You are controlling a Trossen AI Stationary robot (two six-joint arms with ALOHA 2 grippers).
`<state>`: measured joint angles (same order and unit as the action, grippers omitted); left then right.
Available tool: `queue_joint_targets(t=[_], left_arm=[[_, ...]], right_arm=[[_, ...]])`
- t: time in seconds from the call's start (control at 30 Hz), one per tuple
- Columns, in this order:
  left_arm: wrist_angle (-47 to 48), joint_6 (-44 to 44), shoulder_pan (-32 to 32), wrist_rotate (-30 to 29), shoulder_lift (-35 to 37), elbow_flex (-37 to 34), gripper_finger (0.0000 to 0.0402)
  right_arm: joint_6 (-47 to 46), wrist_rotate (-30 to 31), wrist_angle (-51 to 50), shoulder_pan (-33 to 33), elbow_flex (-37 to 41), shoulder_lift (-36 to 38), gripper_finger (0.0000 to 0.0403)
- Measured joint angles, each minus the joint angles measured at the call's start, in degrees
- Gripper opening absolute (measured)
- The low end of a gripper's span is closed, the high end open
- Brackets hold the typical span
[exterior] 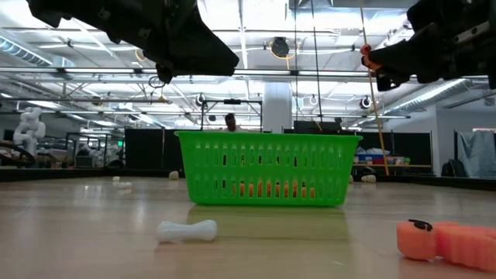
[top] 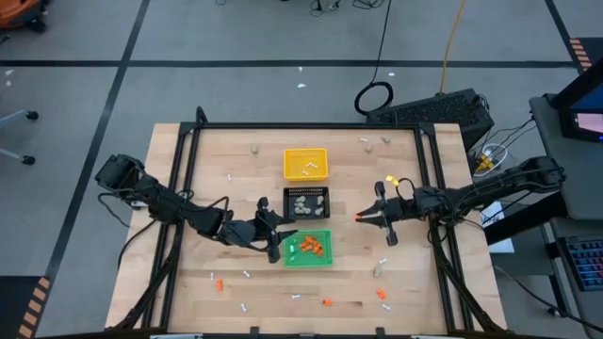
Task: Sort Halloween decoration
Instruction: Put the orange skeleton toy into the green basket
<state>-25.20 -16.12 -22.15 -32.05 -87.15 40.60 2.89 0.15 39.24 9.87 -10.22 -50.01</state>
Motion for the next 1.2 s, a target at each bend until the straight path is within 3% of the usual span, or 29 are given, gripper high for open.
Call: queue_joint_targets(t=[0.6, 1.2], left_arm=[[0.5, 0.4, 0.0, -0.1, 0.0, 0.0, 0.0134], [0.5, 0.4, 0.0, 0.4, 0.0, 0.0, 0.0134]], right_arm=[[35.2, 0.0, 0.0, 0.0, 0.0, 0.0, 0.0017], [37.0, 0.0, 0.0, 0.0, 0.0, 0.0, 0.0017]])
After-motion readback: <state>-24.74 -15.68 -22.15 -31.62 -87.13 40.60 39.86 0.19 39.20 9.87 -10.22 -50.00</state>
